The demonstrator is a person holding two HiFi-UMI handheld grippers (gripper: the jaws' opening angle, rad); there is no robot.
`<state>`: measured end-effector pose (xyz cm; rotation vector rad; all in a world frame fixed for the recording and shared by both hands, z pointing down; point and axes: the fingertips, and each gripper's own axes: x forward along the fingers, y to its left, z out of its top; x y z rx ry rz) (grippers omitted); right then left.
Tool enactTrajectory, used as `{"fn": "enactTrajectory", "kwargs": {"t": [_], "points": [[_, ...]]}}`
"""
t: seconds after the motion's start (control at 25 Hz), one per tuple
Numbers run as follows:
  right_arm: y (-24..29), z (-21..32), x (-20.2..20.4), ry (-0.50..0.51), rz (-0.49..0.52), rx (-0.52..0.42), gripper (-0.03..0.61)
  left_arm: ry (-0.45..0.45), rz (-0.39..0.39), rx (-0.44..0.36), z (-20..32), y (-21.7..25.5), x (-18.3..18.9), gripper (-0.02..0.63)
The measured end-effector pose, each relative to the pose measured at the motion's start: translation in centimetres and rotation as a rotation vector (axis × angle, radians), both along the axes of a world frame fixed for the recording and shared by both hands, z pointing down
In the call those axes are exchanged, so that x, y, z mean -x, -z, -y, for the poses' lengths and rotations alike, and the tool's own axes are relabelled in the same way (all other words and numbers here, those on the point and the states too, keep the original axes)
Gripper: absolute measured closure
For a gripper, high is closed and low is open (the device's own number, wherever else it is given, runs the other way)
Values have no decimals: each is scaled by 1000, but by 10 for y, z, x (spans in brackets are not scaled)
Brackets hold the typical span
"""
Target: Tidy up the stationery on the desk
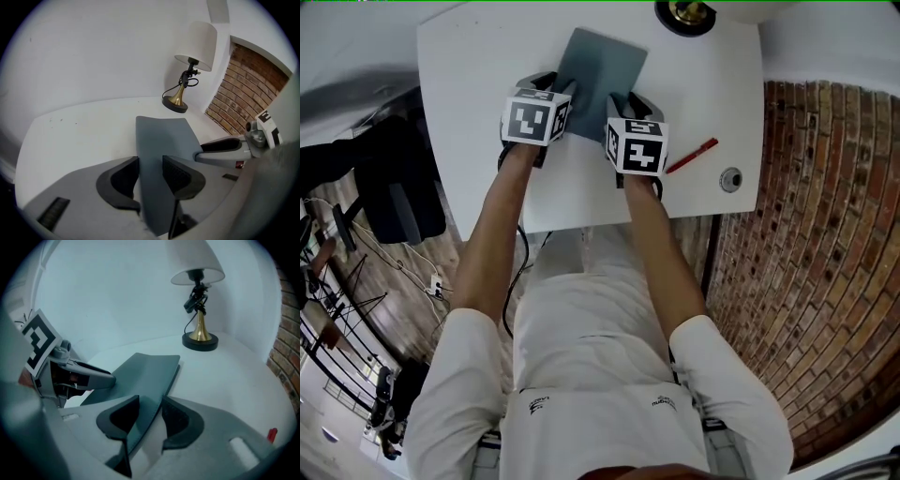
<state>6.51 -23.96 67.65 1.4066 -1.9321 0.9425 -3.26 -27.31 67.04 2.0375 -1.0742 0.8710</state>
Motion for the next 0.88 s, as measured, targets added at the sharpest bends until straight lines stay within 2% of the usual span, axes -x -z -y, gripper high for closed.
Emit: {"fn": "enactTrajectory", "kwargs": {"t": [0.52,0.88], "points": [[2,-28,19,193,-58,-16,433,188,-3,2,-61,0,25,456],[2,-52,29,258,-58,-16,439,295,-26,20,-96,1,36,456]]}}
